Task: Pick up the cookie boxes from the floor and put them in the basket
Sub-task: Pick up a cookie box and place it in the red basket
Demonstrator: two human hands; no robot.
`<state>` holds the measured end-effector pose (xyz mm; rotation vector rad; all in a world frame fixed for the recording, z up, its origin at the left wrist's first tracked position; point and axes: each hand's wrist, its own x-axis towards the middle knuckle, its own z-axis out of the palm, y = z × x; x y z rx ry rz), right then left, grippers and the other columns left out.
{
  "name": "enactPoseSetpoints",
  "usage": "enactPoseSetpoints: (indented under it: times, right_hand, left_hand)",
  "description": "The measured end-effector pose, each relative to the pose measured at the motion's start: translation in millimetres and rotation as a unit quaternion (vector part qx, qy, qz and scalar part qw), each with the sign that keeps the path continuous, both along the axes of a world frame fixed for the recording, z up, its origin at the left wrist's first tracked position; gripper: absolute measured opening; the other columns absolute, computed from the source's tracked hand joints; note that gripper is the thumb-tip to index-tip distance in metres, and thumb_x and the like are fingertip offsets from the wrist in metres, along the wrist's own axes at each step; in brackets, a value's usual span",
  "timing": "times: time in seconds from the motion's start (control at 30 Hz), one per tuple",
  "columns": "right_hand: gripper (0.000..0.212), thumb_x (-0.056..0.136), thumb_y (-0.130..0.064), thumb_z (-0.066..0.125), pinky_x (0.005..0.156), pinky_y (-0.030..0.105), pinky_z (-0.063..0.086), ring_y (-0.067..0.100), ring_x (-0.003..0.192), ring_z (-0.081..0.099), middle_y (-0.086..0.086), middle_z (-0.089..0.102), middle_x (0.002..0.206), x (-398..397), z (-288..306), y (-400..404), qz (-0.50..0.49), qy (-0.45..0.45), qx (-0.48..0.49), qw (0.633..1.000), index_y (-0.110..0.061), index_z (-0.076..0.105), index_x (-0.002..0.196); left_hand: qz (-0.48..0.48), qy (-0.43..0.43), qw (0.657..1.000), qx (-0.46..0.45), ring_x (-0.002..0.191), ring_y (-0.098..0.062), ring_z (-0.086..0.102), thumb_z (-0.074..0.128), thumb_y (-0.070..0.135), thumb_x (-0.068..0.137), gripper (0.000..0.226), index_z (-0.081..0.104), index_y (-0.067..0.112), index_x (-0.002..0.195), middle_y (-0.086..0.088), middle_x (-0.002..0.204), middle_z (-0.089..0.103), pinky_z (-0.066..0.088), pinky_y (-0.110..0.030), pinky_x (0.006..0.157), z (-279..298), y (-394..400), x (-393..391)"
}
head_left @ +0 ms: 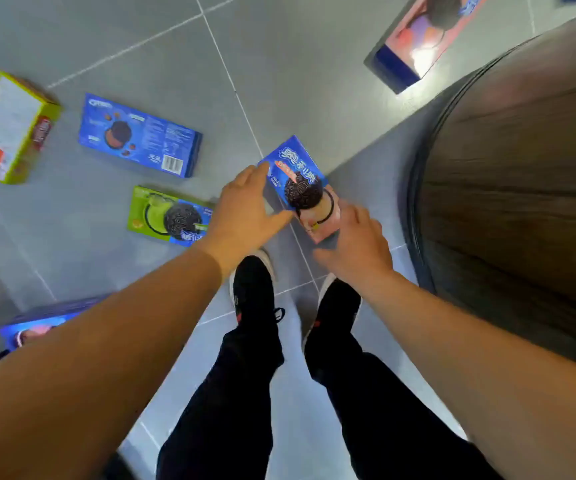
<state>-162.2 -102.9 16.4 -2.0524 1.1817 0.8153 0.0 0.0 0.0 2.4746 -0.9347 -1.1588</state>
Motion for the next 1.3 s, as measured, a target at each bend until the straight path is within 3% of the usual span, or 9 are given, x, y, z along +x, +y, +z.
enactPoseSetpoints:
  times: [0.1, 0.23, 0.3, 0.5, 0.67, 0.87, 1.0, 1.13, 1.3]
  right_hand:
    - [0.104, 0.063, -0.046, 0.08, 0.099, 0.044, 0.039, 0.033, 0.127, 0.038, 0.006, 0.037, 0.141, -2, -71, 2, -0.026, -0.018, -0.036, 0.999, -0.021, 0.023, 0.147]
    - [0.123, 0.058, -0.054, 0.081, 0.104, 0.056, 0.035, 0.03, 0.142, 0.021, 0.002, 0.013, 0.157, 4, -142, 5, -0.053, 0.001, -0.033, 0.998, -0.03, 0.004, 0.15]
    - [0.125, 0.058, -0.052, 0.081, 0.1, 0.057, 0.04, 0.031, 0.139, 0.022, -0.001, 0.009, 0.158, 9, -162, 6, -0.067, -0.003, -0.026, 0.997, -0.031, -0.001, 0.15]
    - [0.104, 0.068, -0.041, 0.073, 0.092, 0.054, 0.045, 0.035, 0.123, 0.033, 0.004, 0.029, 0.142, 11, -149, 8, -0.013, -0.034, -0.047, 0.998, -0.025, 0.011, 0.15]
    - [0.102, 0.065, -0.037, 0.073, 0.09, 0.054, 0.047, 0.035, 0.122, 0.033, 0.002, 0.032, 0.139, 10, -55, 1, 0.049, -0.037, -0.041, 0.997, -0.026, 0.014, 0.148]
    - [0.098, 0.064, -0.047, 0.076, 0.087, 0.052, 0.049, 0.034, 0.118, 0.04, 0.001, 0.04, 0.133, 35, 128, 0, 0.166, -0.064, -0.079, 0.981, -0.026, 0.022, 0.143]
    - [0.104, 0.063, -0.04, 0.076, 0.087, 0.052, 0.049, 0.032, 0.122, 0.037, 0.0, 0.036, 0.139, 55, 266, 8, 0.237, -0.097, -0.072, 0.964, -0.026, 0.018, 0.148]
    - [0.105, 0.066, -0.044, 0.073, 0.088, 0.052, 0.05, 0.032, 0.125, 0.037, 0.001, 0.035, 0.142, 73, 382, 22, 0.289, -0.141, -0.09, 0.943, -0.024, 0.014, 0.15]
    - [0.113, 0.055, -0.063, 0.073, 0.111, 0.051, 0.033, 0.031, 0.142, 0.024, 0.006, 0.025, 0.155, 91, 486, 30, 0.242, -0.242, -0.078, 0.936, -0.028, 0.02, 0.149]
  left_hand:
    - [0.008, 0.005, 1.0, -0.005, 0.14, -0.029, 0.03, 0.061, 0.055, 0.066, 0.1, 0.027, 0.011, 0.148, -0.014, 0.15, 0.033, 0.024, -0.038, 0.114, -65, -13, -1]
    - [0.036, 0.017, 0.999, 0.009, 0.146, -0.026, 0.013, 0.074, 0.042, 0.073, 0.105, 0.009, 0.012, 0.152, -0.014, 0.157, 0.016, 0.01, -0.035, 0.116, -126, -26, -5]
    - [0.061, 0.006, 0.998, 0.013, 0.141, -0.028, 0.022, 0.076, 0.038, 0.073, 0.107, 0.009, 0.013, 0.152, -0.012, 0.155, 0.019, 0.016, -0.032, 0.113, -147, -30, -6]
    - [0.146, -0.005, 0.989, 0.03, 0.113, -0.029, 0.049, 0.075, 0.034, 0.072, 0.068, 0.045, 0.017, 0.131, -0.01, 0.126, 0.042, 0.034, -0.027, 0.097, -129, -19, -3]
    - [0.202, 0.037, 0.979, -0.011, 0.115, -0.024, 0.047, 0.075, 0.024, 0.072, 0.06, 0.051, 0.012, 0.126, -0.012, 0.119, 0.05, 0.03, -0.012, 0.085, -41, 10, -3]
    - [0.281, 0.082, 0.956, -0.007, 0.106, -0.025, 0.057, 0.068, 0.052, 0.065, 0.066, 0.054, 0.009, 0.113, -0.01, 0.114, 0.06, 0.044, -0.034, 0.09, 129, 38, 24]
    - [0.359, 0.198, 0.912, -0.024, 0.101, -0.017, 0.065, 0.071, 0.06, 0.062, 0.079, 0.048, 0.019, 0.126, -0.002, 0.116, 0.064, 0.051, -0.037, 0.091, 266, 60, 51]
    - [0.362, 0.223, 0.901, -0.085, 0.08, -0.014, 0.07, 0.074, 0.028, 0.081, 0.032, 0.059, 0.024, 0.11, -0.003, 0.099, 0.07, 0.056, -0.034, 0.074, 390, 87, 72]
    - [0.363, 0.205, 0.894, -0.162, 0.073, -0.014, 0.068, 0.072, 0.017, 0.083, 0.017, 0.063, 0.024, 0.096, 0.003, 0.085, 0.068, 0.057, -0.032, 0.067, 511, 118, 95]
